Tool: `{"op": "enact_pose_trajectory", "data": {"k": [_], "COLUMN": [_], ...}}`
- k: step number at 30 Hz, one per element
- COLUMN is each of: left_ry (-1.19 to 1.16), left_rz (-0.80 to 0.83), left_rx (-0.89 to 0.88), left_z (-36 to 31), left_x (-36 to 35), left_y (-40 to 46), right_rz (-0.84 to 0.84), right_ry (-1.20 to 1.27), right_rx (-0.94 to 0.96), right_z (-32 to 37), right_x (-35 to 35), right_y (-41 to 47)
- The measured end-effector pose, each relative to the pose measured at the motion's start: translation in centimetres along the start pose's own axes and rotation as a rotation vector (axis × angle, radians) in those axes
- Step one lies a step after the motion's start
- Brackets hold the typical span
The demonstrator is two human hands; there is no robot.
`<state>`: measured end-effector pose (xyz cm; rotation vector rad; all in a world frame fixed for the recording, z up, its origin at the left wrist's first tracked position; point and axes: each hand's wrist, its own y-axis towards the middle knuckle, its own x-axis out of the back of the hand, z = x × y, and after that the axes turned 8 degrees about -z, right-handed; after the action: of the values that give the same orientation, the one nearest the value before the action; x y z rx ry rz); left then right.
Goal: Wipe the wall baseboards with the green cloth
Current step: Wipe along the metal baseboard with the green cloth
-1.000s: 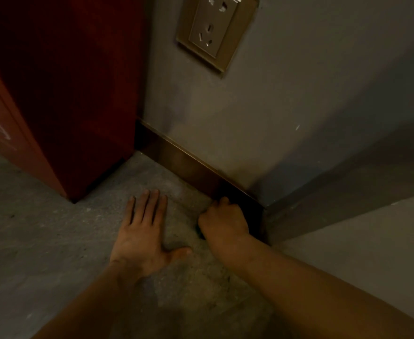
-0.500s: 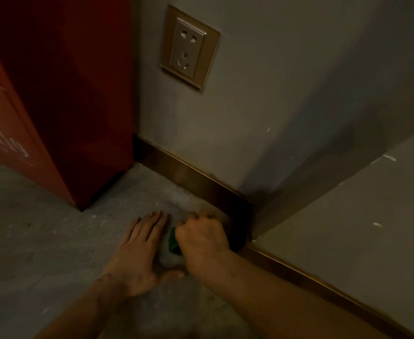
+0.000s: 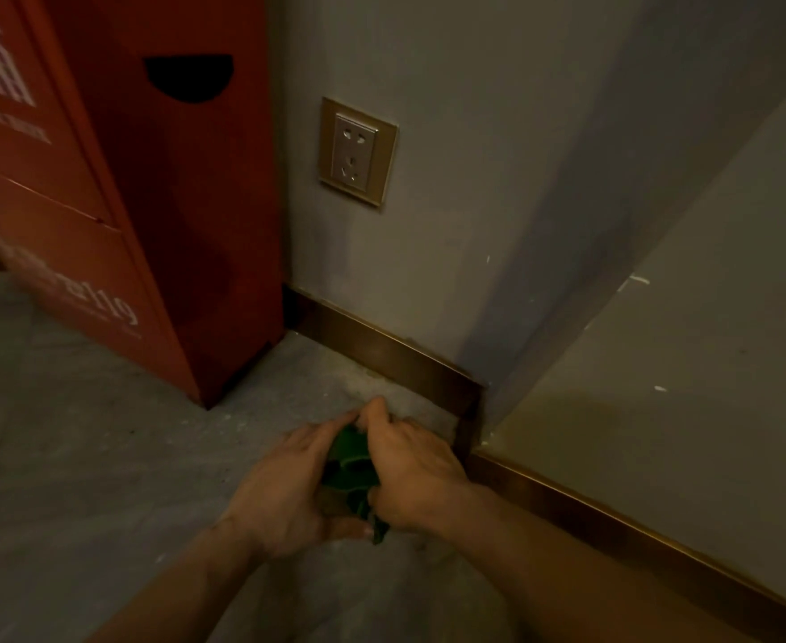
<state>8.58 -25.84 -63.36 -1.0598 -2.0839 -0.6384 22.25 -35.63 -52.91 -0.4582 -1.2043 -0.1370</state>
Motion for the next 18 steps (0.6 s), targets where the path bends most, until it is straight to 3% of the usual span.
{"op": "enact_pose_trajectory", "data": {"k": [4, 10, 18], "left_ry": [0.011, 0.042, 0.220], "left_rz": [-0.014, 0.014, -0.006], "left_rx": [-0.009, -0.088, -0.155], "left_z": [-1.6, -3.6, -5.3], "left_x": [1.7, 3.6, 5.3], "left_y": [-1.3, -3.2, -5.2], "right_rz": [0.024, -0.110, -0.174], "right_ry": [0.187, 0.299, 0.157], "right_rx": [0.002, 0.093, 0.177], "right_z": [0.2, -0.2, -0.8], "right_x": [0.6, 0.0, 0.2], "right_y": [-2.0, -4.8, -7.5]}}
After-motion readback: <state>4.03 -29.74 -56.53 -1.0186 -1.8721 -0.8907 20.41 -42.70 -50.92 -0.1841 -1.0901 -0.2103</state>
